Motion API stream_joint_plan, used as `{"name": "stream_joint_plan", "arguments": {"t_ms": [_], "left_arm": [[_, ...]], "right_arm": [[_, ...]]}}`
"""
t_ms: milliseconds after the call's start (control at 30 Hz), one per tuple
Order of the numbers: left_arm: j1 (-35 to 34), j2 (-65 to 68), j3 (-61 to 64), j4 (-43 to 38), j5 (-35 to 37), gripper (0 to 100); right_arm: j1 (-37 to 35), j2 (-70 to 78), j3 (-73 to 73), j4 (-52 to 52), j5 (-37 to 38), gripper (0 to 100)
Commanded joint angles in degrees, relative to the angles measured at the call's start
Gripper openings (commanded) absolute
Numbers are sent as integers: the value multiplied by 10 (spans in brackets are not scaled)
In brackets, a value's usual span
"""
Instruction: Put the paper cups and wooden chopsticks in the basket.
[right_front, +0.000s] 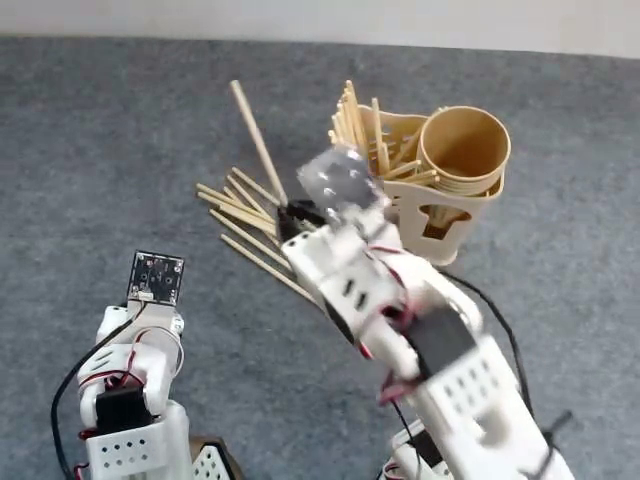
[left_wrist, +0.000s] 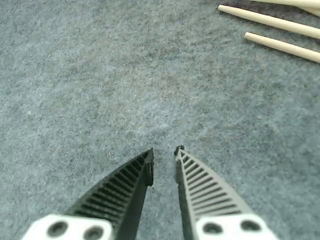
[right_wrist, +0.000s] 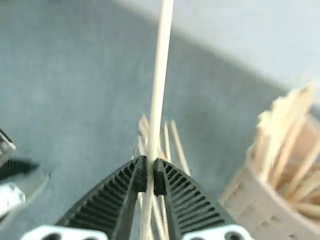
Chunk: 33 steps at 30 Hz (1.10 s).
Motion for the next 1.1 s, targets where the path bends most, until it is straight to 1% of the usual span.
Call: {"name": "stream_joint_plan", "arguments": {"t_ms": [0,67,167,333,467,667,800,900,1067], "left_arm": [[-2,-4,11,-3,-4,86],[-2,-4,11,-3,-4,86],[-2,-4,11,-3,-4,87],[-2,-4,11,-3,-4,88],[-2,-4,11,-3,-4,88],[-2,-4,11,-3,-4,88],[-2,-4,11,-3,-4,88],[-2,-4,11,-3,-4,88],[-2,-4,11,-3,-4,88]], "right_arm": [[25,-120,48,-111,-5,5],[44,-167,85,-169,-5,5],[68,-207,124,-220,-5,6],[108,-213,138,-282,-5,6],[167,-206,142,-395,-5,6],[220,-108,140,-500,-9,6],[237,-35,144,-579,-9,6],[250,22,144,-609,-9,6],[256,104,144,-626,-9,8]]}}
